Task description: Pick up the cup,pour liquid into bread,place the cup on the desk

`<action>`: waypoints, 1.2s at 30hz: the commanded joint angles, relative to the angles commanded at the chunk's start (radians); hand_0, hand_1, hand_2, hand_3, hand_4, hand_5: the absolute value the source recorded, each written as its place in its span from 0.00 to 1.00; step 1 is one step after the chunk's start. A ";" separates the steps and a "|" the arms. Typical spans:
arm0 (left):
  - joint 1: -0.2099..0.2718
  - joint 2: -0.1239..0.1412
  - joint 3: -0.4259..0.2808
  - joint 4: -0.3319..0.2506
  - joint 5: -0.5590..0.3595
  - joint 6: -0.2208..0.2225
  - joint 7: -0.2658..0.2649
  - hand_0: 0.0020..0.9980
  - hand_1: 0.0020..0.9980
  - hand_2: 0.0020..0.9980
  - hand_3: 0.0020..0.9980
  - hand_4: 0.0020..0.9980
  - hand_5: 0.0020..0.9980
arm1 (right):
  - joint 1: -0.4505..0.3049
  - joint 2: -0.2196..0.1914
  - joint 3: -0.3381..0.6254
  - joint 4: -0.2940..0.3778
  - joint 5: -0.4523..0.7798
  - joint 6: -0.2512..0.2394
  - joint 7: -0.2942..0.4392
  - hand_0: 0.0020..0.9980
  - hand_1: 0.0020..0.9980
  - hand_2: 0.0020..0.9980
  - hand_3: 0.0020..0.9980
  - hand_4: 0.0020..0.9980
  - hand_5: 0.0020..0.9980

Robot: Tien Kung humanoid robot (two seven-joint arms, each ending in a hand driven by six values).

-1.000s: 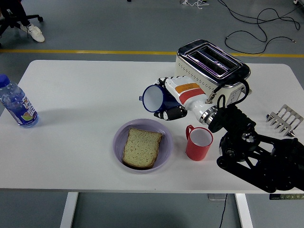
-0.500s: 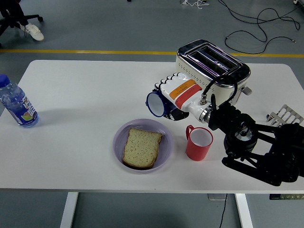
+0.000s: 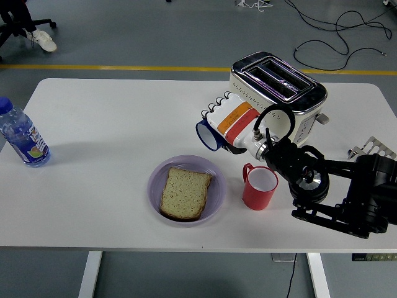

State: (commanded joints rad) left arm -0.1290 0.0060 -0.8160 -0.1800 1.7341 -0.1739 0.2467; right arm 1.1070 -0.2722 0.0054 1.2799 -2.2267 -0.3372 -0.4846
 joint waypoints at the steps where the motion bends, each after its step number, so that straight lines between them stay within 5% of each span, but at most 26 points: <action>1: 0.000 0.000 -0.001 0.000 0.002 -0.001 0.000 0.65 0.69 0.71 0.59 0.30 0.90 | 0.002 0.002 0.004 0.001 -0.005 0.008 0.001 0.39 0.41 0.52 0.54 0.60 0.00; 7: 0.001 0.000 -0.003 0.000 0.003 -0.001 0.000 0.65 0.69 0.71 0.59 0.30 0.90 | 0.012 0.006 0.040 0.003 -0.027 0.051 0.023 0.39 0.40 0.52 0.55 0.60 0.00; 15: 0.004 -0.001 -0.002 0.000 0.005 -0.004 0.000 0.65 0.69 0.71 0.59 0.30 0.90 | 0.009 0.000 0.051 0.002 -0.009 0.051 0.038 0.39 0.41 0.52 0.55 0.60 0.00; 20: 0.002 -0.002 -0.004 0.000 0.008 -0.005 0.001 0.65 0.69 0.71 0.59 0.30 0.90 | -0.012 -0.013 0.013 0.023 0.058 -0.057 0.008 0.39 0.41 0.53 0.55 0.60 0.00; 30: 0.001 -0.003 -0.020 0.000 0.020 -0.006 0.001 0.65 0.69 0.71 0.59 0.30 0.90 | -0.131 -0.090 0.253 0.169 0.371 -0.102 0.070 0.38 0.41 0.53 0.55 0.61 0.00; 36: 0.002 -0.003 -0.028 0.000 0.033 -0.007 0.001 0.65 0.69 0.71 0.59 0.30 0.89 | -0.217 -0.127 0.439 0.279 0.605 -0.069 0.051 0.38 0.41 0.53 0.55 0.61 0.00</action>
State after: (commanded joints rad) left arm -0.1268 0.0028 -0.8439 -0.1800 1.7676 -0.1807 0.2475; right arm 0.8897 -0.3991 0.4440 1.5593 -1.6216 -0.4063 -0.4331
